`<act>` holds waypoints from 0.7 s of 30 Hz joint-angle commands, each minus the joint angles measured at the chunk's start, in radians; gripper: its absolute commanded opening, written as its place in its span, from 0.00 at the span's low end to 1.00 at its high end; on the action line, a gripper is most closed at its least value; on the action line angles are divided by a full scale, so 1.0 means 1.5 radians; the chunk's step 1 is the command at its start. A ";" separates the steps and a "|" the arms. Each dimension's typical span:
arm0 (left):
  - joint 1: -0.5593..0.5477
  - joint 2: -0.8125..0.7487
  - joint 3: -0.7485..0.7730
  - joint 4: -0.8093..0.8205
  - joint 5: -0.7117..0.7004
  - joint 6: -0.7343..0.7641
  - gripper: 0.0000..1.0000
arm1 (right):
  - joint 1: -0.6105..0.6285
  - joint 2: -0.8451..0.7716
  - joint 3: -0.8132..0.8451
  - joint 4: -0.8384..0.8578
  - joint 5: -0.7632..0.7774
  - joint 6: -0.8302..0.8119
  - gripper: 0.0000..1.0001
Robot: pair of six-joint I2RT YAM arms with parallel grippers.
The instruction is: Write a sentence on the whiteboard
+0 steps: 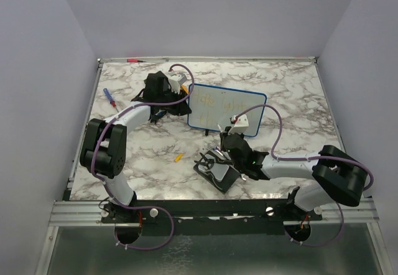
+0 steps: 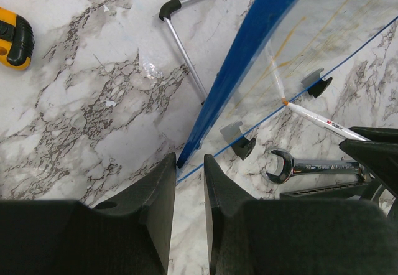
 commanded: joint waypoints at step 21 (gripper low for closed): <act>-0.002 -0.016 0.008 0.008 -0.004 0.003 0.25 | -0.006 -0.021 0.015 0.012 0.059 -0.061 0.00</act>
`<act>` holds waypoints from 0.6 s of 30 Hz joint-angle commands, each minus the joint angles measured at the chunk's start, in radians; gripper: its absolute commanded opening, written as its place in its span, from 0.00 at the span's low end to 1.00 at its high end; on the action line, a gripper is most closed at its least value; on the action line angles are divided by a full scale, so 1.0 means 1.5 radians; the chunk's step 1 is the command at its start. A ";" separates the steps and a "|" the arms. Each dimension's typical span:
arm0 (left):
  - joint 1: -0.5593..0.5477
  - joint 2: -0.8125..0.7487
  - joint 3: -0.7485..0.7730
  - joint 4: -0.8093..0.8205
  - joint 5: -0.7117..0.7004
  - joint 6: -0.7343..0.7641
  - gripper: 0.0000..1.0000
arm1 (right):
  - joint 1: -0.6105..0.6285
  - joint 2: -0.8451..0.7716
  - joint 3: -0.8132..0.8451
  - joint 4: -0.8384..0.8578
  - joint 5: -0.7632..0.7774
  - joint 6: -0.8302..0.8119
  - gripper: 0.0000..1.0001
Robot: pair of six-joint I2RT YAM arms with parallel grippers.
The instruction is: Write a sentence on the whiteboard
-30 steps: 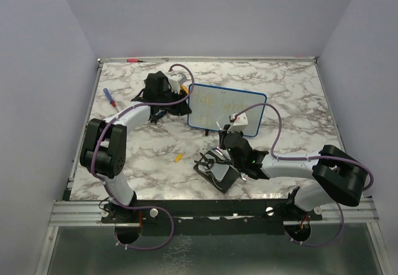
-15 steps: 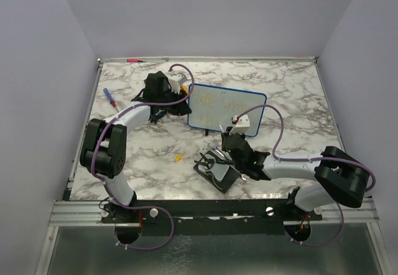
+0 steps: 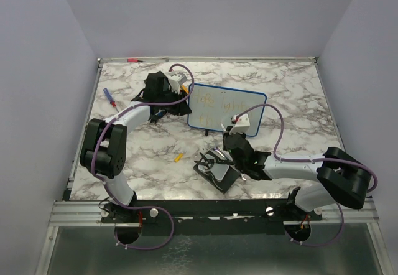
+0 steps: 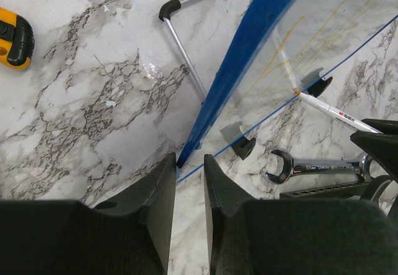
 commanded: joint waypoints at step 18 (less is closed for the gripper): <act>-0.002 -0.014 0.009 0.008 -0.004 0.004 0.25 | -0.006 0.052 0.040 0.044 -0.008 -0.027 0.00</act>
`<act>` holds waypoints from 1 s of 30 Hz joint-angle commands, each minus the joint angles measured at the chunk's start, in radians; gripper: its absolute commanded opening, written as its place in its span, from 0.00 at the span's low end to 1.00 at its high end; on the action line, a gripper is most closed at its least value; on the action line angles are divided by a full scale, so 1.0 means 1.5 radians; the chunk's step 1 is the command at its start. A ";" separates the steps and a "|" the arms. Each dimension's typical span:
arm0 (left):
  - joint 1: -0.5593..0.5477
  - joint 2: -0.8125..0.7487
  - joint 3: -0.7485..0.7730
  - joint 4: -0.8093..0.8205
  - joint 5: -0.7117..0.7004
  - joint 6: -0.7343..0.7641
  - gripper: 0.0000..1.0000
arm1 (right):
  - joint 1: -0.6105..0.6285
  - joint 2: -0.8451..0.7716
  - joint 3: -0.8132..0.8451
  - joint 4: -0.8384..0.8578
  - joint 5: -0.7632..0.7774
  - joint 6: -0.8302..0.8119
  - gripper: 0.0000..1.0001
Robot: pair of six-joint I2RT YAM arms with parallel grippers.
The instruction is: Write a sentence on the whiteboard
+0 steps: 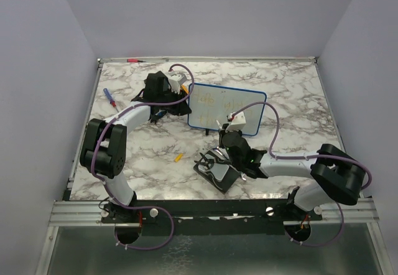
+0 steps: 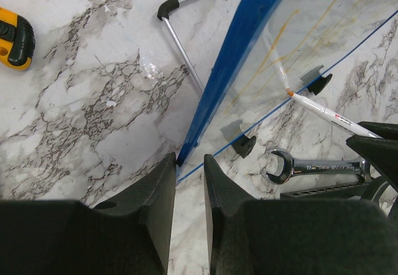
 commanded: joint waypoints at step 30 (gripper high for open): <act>-0.002 -0.014 0.008 0.007 -0.004 0.005 0.25 | -0.006 0.009 -0.015 -0.107 0.028 0.102 0.00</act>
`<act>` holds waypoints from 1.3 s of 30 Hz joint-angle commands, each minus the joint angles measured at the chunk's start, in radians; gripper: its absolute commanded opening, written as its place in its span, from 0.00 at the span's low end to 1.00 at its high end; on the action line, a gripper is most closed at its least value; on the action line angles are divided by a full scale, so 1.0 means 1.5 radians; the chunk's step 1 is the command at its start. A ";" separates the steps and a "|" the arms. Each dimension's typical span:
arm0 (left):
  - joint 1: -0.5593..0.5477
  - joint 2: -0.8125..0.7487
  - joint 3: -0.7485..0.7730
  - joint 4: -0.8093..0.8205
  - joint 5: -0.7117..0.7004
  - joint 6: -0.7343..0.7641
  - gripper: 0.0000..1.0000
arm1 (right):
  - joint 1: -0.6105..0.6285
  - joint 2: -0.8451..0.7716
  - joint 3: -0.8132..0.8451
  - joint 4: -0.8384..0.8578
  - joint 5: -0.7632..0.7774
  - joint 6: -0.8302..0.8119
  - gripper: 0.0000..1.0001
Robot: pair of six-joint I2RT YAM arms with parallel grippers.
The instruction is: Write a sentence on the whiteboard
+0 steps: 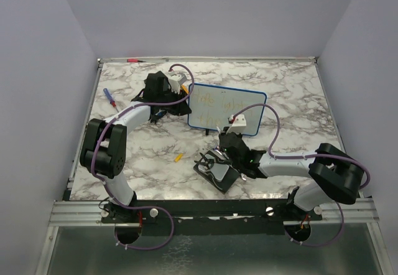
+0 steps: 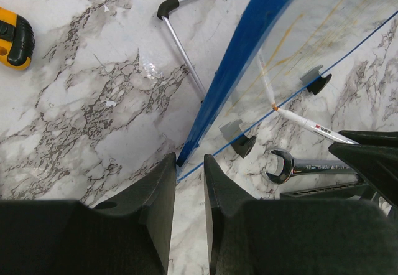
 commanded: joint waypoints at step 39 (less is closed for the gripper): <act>-0.003 -0.014 0.007 0.007 -0.006 0.004 0.25 | -0.050 -0.169 -0.070 0.030 0.024 -0.109 0.01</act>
